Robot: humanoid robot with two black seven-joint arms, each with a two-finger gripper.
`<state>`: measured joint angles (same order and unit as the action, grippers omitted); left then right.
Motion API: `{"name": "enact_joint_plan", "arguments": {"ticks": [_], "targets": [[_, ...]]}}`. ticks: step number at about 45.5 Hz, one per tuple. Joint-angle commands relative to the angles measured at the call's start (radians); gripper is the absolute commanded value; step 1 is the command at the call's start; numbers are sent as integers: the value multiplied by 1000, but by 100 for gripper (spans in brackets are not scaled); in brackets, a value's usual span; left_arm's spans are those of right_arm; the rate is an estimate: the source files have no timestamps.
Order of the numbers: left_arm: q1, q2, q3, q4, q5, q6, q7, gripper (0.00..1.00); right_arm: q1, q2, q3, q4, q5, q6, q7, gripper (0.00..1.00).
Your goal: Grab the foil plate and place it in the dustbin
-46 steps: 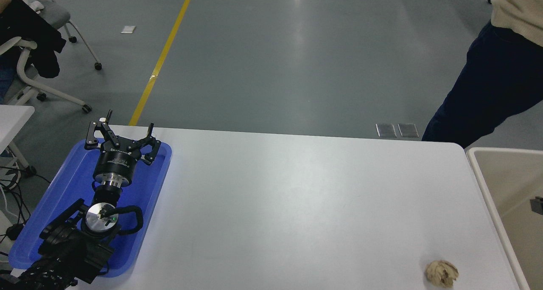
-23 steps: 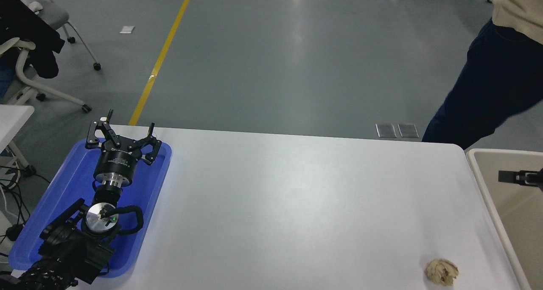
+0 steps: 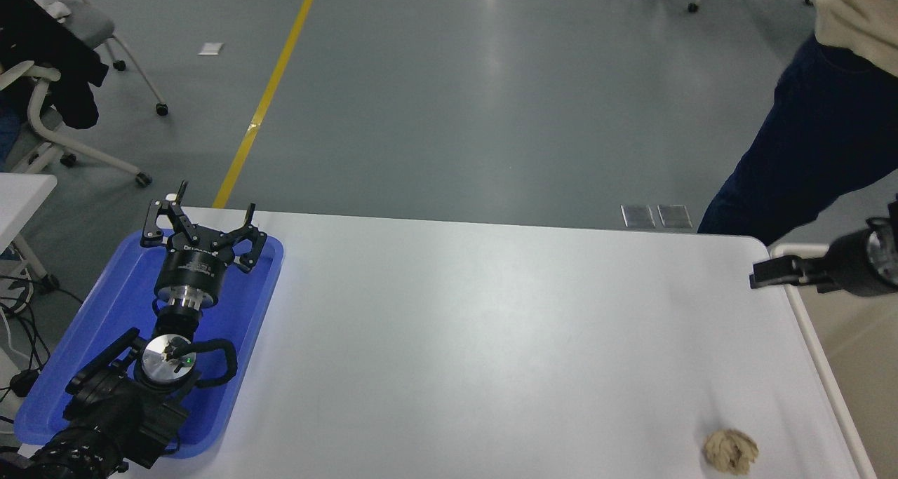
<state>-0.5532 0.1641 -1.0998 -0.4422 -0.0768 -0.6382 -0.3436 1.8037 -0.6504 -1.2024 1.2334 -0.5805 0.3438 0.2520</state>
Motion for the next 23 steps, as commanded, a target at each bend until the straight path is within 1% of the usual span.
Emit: {"name": "enact_joint_plan", "arguments": {"ticks": [1,8,16,23], "targets": [[1,0,0,0,0,0,0,100,212,132,-69,170,140,66,-3,100],[1,0,0,0,0,-2,2,100,301,236,-68,227,197,129,-3,100],[1,0,0,0,0,-2,0,100,353,320,-49,235,274,196,-2,100],[3,0,0,0,0,0,0,100,378,391,-35,235,307,212,-2,100]]}}
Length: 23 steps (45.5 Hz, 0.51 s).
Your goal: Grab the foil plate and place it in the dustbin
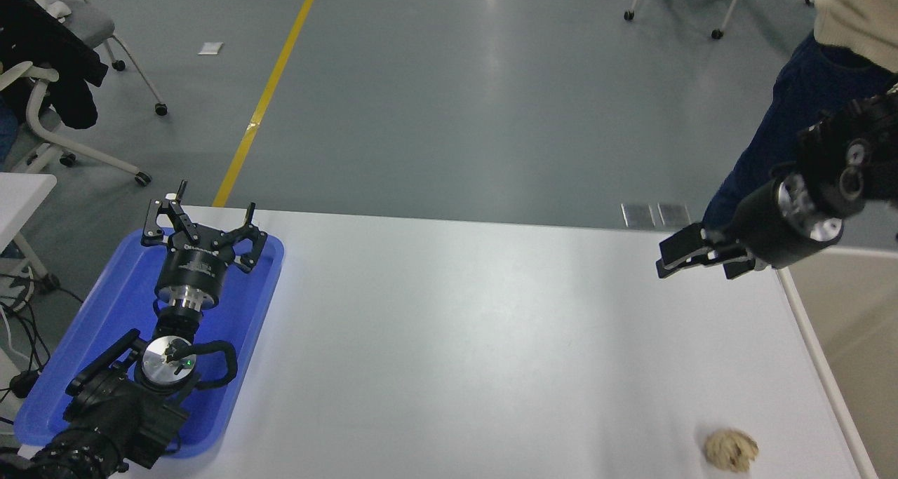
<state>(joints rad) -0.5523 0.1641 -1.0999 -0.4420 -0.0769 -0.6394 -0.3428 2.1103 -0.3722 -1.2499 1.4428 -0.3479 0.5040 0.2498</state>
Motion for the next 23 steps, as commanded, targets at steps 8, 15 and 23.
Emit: {"name": "enact_joint_plan", "arguments": {"ticks": [8,15,23], "targets": [[2,0,0,0,0,1,-1,100,80,210,4,13,101,53,0,100],[2,0,0,0,0,1,-1,100,96,230,-3,13,118,82,0,100],[2,0,0,0,-1,1,-2,100,105,226,-23,13,135,168,0,100]]}}
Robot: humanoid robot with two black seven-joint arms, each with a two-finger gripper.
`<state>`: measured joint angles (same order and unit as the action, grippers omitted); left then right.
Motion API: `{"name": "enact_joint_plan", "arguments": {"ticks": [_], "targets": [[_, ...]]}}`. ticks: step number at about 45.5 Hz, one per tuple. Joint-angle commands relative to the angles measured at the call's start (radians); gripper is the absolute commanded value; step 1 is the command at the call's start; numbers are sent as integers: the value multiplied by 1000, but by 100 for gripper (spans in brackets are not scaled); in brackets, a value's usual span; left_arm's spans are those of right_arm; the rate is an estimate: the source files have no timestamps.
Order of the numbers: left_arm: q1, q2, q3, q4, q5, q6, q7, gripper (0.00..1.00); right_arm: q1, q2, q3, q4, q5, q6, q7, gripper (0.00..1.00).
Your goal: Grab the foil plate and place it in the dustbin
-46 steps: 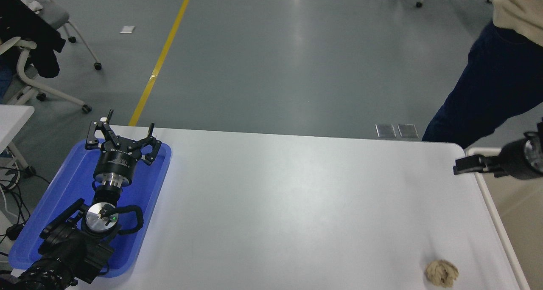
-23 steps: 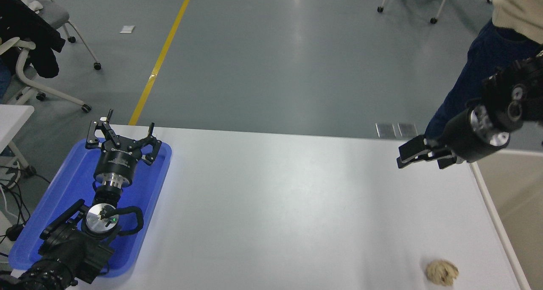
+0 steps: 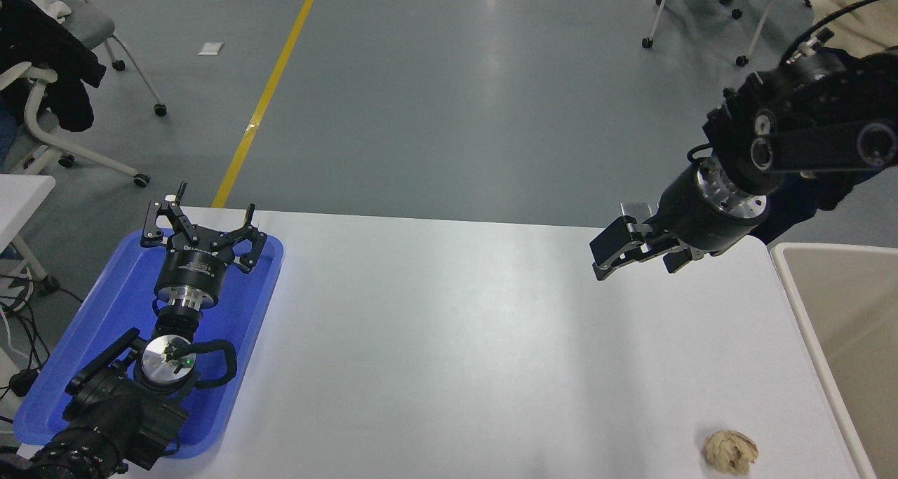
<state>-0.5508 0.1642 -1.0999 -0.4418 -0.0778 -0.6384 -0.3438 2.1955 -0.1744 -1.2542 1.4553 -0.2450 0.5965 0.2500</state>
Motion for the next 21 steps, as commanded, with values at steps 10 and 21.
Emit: {"name": "enact_joint_plan", "arguments": {"ticks": [10,21], "targets": [[0,0,0,0,0,0,-1,100,27,19,-70,0,92,100,0,100],[0,0,0,0,0,0,-1,100,24,26,-85,0,96,105,2,100]]}}
